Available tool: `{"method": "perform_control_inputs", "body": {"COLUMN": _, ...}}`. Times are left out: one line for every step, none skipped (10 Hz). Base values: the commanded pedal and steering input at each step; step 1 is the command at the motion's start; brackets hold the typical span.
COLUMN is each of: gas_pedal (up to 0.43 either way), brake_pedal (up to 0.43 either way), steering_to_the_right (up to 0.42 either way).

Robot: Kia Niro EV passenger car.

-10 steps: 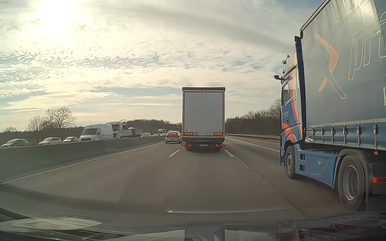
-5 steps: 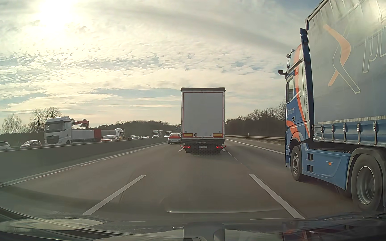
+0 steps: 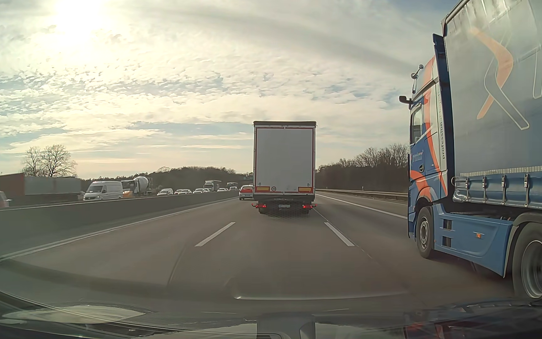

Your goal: Follow the waypoints while adhering to traffic rules and regulations

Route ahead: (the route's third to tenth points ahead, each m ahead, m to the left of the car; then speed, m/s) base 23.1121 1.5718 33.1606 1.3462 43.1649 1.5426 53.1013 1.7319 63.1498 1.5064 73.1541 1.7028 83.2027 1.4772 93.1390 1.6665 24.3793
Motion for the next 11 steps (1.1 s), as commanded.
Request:
{"method": "perform_control_inputs", "body": {"gas_pedal": 0.0, "brake_pedal": 0.0, "steering_to_the_right": -0.003}}
{"method": "perform_control_inputs", "body": {"gas_pedal": 0.0, "brake_pedal": 0.0, "steering_to_the_right": -0.003}}
{"method": "perform_control_inputs", "body": {"gas_pedal": 0.0, "brake_pedal": 0.0, "steering_to_the_right": -0.004}}
{"method": "perform_control_inputs", "body": {"gas_pedal": 0.0, "brake_pedal": 0.0, "steering_to_the_right": -0.004}}
{"method": "perform_control_inputs", "body": {"gas_pedal": 0.0, "brake_pedal": 0.0, "steering_to_the_right": -0.005}}
{"method": "perform_control_inputs", "body": {"gas_pedal": 0.0, "brake_pedal": 0.0, "steering_to_the_right": -0.004}}
{"method": "perform_control_inputs", "body": {"gas_pedal": 0.0, "brake_pedal": 0.0, "steering_to_the_right": -0.005}}
{"method": "perform_control_inputs", "body": {"gas_pedal": 0.0, "brake_pedal": 0.0, "steering_to_the_right": -0.004}}
{"method": "perform_control_inputs", "body": {"gas_pedal": 0.0, "brake_pedal": 0.0, "steering_to_the_right": -0.004}}
{"method": "perform_control_inputs", "body": {"gas_pedal": 0.0, "brake_pedal": 0.0, "steering_to_the_right": -0.004}}
{"method": "perform_control_inputs", "body": {"gas_pedal": 0.0, "brake_pedal": 0.0, "steering_to_the_right": -0.004}}
